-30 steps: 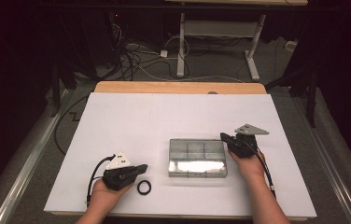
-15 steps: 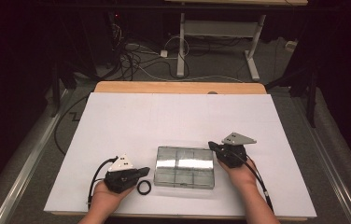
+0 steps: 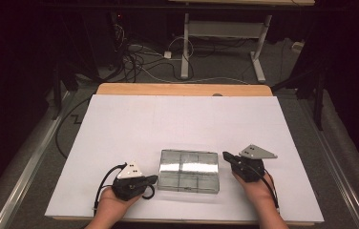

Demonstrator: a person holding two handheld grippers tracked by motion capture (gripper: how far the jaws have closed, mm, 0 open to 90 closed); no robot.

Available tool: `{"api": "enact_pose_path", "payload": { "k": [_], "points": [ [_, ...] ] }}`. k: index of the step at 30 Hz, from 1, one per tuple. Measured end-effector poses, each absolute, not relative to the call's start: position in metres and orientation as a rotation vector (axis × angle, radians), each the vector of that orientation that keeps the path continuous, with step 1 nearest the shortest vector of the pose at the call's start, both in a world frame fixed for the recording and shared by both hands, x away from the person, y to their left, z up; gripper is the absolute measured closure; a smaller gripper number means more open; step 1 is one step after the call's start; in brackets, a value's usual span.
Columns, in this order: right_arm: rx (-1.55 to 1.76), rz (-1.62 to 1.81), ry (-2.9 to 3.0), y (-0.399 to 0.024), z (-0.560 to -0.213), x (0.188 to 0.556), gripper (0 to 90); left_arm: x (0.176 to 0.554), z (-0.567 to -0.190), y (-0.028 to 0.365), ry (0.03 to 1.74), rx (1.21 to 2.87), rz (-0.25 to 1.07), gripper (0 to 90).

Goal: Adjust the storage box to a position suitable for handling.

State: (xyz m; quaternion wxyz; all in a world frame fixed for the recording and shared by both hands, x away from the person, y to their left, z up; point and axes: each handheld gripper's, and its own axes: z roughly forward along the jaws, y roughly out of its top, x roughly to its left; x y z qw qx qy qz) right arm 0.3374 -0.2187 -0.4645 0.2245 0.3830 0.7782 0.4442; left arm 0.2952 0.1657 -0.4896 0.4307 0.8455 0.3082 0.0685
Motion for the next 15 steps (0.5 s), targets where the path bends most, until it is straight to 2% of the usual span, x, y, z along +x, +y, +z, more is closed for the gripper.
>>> {"api": "enact_pose_path", "payload": {
  "k": [6,15],
  "points": [
    [1.064,1.262,2.143,-0.228,-0.463,0.313,90.0,0.292,-0.491,0.164,0.766,2.124,0.165,88.1],
    [1.06,1.247,2.184,-0.223,-0.469,0.3,90.0,0.282,-0.491,0.164,0.741,2.132,0.164,88.0]
  ]
}}
